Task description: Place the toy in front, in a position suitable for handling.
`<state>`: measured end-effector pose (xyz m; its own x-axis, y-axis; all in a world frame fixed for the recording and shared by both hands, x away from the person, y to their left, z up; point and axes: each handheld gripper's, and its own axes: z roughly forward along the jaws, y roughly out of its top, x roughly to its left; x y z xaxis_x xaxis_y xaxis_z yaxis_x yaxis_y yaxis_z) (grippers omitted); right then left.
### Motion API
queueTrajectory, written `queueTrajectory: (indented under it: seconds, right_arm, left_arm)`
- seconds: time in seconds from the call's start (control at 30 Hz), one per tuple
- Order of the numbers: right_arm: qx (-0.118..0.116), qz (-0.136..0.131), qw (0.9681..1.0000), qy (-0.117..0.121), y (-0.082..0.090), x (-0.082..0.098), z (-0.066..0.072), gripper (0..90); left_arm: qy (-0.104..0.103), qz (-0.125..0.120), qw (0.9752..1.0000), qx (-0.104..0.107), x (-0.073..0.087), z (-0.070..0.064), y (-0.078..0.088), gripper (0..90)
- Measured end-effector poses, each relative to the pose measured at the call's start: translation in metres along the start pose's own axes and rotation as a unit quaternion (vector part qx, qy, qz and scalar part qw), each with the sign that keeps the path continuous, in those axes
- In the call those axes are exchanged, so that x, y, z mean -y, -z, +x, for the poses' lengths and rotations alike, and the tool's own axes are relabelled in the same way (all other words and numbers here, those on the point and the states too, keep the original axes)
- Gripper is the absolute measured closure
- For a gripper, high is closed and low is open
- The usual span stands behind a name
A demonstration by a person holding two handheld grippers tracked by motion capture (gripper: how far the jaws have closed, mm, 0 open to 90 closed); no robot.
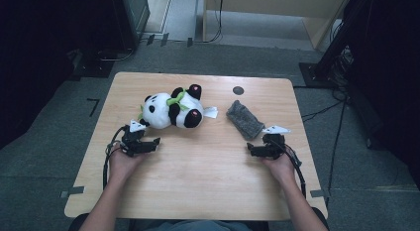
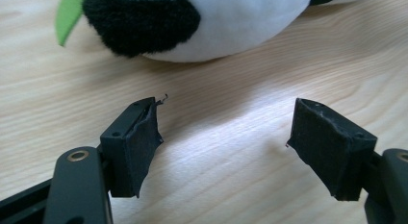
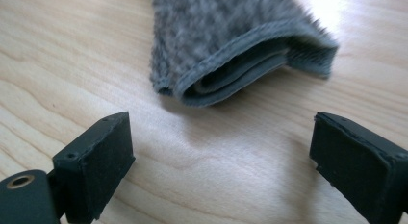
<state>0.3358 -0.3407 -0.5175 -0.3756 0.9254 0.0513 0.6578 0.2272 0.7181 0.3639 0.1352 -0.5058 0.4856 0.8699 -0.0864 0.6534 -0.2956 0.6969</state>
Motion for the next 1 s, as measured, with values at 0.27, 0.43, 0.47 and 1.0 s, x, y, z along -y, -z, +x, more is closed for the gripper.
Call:
queueTrajectory:
  seconds: [0.27, 0.43, 0.47, 1.0]
  right_arm:
    - [0.002, -0.020, 0.9997, 0.011, 0.020, -0.009, -0.001, 14.8]
    - [-0.020, -0.024, 0.9994, 0.017, 0.030, -0.017, 0.002, 18.4]
    - [-0.022, -0.028, 0.9992, 0.020, 0.032, -0.019, 0.003, 18.6]
    - [-0.047, -0.046, 0.9975, 0.027, 0.035, -0.037, 0.009, 30.3]
  left_arm:
    - [-0.007, -0.018, 0.9995, 0.027, -0.008, 0.002, 0.012, 30.4]
    - [-0.017, -0.033, 0.9983, 0.044, -0.014, 0.000, 0.022, 34.8]
    - [-0.021, -0.035, 0.9981, 0.045, -0.016, -0.001, 0.024, 34.8]
    - [-0.042, -0.043, 0.9952, 0.077, -0.043, -0.006, 0.029, 35.8]
